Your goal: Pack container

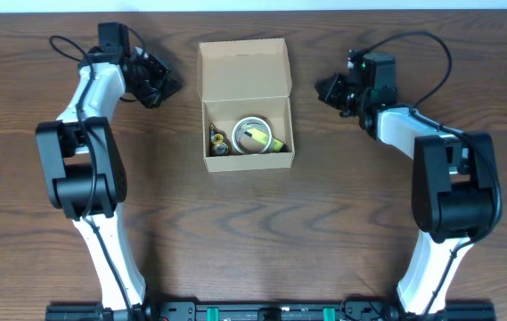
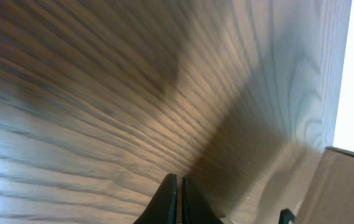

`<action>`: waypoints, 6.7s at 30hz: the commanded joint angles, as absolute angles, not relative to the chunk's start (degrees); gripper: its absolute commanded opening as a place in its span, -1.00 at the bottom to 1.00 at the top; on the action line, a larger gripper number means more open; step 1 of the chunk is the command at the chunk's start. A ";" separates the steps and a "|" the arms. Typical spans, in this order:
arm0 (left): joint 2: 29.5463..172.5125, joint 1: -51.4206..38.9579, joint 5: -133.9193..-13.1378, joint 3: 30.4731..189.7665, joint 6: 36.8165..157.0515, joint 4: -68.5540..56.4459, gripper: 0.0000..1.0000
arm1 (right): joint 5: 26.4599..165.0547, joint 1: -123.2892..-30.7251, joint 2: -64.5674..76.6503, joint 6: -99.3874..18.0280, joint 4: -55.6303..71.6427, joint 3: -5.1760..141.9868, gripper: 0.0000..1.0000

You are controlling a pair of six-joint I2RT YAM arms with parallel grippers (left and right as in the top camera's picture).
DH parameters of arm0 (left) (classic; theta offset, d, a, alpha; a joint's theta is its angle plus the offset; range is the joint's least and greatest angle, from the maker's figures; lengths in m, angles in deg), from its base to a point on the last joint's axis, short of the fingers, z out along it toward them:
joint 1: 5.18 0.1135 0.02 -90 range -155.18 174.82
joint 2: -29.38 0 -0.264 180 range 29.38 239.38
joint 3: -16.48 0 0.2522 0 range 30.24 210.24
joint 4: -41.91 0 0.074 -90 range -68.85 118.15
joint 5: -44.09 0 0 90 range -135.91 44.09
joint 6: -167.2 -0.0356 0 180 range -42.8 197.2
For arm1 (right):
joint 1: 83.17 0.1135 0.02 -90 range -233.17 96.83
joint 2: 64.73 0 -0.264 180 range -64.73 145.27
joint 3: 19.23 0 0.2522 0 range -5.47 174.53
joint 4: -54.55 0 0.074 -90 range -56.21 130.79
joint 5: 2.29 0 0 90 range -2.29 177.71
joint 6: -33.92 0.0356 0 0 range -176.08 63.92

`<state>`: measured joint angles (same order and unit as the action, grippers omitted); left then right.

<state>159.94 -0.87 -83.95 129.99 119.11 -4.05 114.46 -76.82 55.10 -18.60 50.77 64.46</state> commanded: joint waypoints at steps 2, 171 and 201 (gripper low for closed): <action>161.13 -2.26 -87.95 129.88 119.65 -3.03 -0.89 | 116.69 -74.55 57.63 -15.41 50.88 68.04 -0.98; 108.78 -13.46 -50.36 132.44 88.84 -39.20 0.21 | 97.32 -46.79 20.37 -49.20 3.71 69.84 -0.20; 55.86 -13.46 -49.73 113.88 92.20 -53.84 0.91 | 93.89 -58.13 -34.54 -53.27 -16.53 48.75 0.98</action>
